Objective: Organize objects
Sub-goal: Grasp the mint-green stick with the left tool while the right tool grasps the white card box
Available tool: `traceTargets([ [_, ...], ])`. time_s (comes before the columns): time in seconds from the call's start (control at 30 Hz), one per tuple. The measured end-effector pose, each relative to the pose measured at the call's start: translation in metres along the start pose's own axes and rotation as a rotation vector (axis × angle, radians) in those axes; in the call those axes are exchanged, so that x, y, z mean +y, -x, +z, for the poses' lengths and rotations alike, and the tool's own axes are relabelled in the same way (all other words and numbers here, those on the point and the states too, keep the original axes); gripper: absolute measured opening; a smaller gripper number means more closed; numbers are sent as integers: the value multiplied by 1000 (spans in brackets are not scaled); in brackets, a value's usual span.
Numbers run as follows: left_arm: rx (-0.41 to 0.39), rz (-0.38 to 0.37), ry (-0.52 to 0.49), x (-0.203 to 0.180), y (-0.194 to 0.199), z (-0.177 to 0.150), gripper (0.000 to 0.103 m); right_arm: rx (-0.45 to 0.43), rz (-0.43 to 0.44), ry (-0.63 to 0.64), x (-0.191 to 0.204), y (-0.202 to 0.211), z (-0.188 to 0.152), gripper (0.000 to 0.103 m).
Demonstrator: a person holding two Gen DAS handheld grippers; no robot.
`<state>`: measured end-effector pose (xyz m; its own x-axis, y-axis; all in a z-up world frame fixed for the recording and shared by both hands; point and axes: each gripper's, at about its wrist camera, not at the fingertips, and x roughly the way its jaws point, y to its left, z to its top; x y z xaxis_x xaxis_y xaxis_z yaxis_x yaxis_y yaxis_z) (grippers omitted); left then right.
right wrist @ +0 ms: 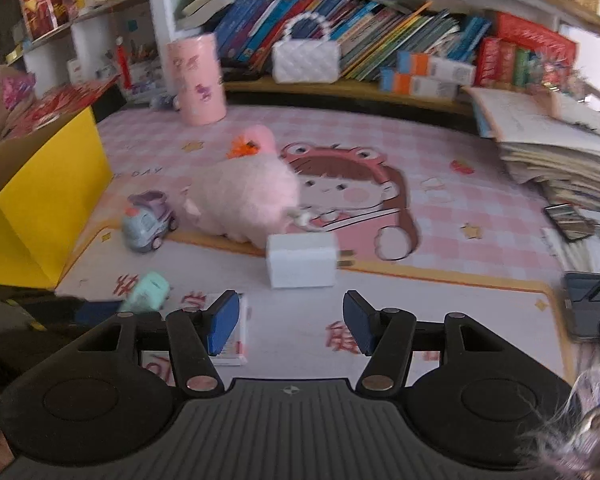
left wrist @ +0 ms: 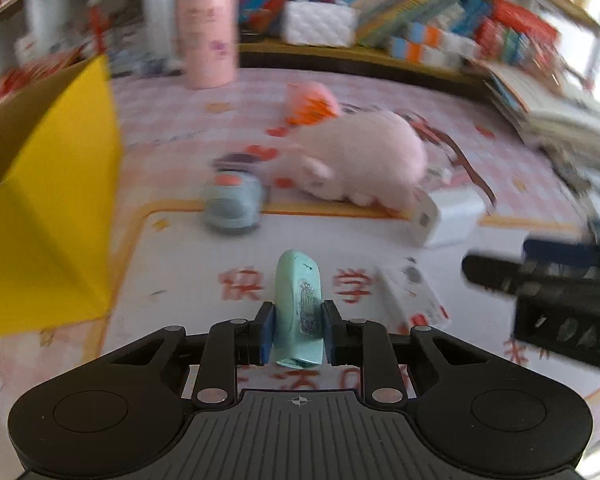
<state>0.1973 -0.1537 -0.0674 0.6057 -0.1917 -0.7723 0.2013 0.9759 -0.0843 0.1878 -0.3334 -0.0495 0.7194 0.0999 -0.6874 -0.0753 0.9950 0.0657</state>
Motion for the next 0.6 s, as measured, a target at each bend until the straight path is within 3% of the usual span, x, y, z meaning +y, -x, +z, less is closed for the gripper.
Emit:
traceTargets([
  [0.23,-29,7,202,40,37,-9,23,73,80,81,29,-34,-1,53],
  [0.5,-76,32,257,57,60,-16,23,118,48,135,45,-55,-5,28],
  [0.6,-82,29,281,62,64,-18,23,126,58,128,46,-54,-6,28],
])
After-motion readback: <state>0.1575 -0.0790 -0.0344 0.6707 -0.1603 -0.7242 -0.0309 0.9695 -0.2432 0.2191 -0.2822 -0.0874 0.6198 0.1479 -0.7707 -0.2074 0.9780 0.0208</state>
